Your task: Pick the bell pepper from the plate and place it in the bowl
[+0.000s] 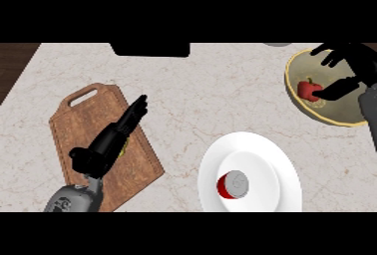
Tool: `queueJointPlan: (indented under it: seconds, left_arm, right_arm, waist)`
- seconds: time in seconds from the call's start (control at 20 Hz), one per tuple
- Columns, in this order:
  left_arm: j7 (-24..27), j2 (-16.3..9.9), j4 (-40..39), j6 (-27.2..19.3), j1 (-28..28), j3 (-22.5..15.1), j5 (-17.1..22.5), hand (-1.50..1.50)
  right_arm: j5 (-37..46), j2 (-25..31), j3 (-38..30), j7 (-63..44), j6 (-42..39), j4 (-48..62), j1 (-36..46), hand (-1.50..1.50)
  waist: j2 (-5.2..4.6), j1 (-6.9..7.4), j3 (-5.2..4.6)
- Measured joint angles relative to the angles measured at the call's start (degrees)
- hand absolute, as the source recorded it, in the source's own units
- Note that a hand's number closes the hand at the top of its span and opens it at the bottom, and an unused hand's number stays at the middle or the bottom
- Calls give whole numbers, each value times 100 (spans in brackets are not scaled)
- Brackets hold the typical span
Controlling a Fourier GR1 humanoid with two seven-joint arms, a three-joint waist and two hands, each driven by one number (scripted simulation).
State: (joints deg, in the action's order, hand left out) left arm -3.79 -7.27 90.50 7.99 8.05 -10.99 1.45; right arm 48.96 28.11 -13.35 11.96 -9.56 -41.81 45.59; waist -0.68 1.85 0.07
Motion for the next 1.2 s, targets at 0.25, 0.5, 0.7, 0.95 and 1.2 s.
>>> queueJointPlan:
  seconds: [0.25,0.5,0.7,0.95,1.2]
  left_arm:
    - [11,-10,22,30,-37,61,-15,0]
    - [32,58,-25,-7,-38,45,-72,0]
    - [122,72,-90,34,-27,73,-58,0]
    - [-16,50,-22,72,48,127,-22,0]
    - [-30,29,25,125,32,143,-7,0]
  right_arm:
    - [-256,117,-359,639,357,807,377,-150]
    - [-821,240,-1047,758,668,1203,622,-150]
    - [-1279,630,-1600,646,564,1587,853,-150]
    - [-1713,1264,-2134,825,322,2112,755,-150]
    - [-2091,1929,-2611,1187,59,2534,428,-150]
  waist:
    - [9,-16,1]
    - [7,-24,3]
    - [0,-24,2]
    - [-11,-12,7]
    - [-37,6,17]
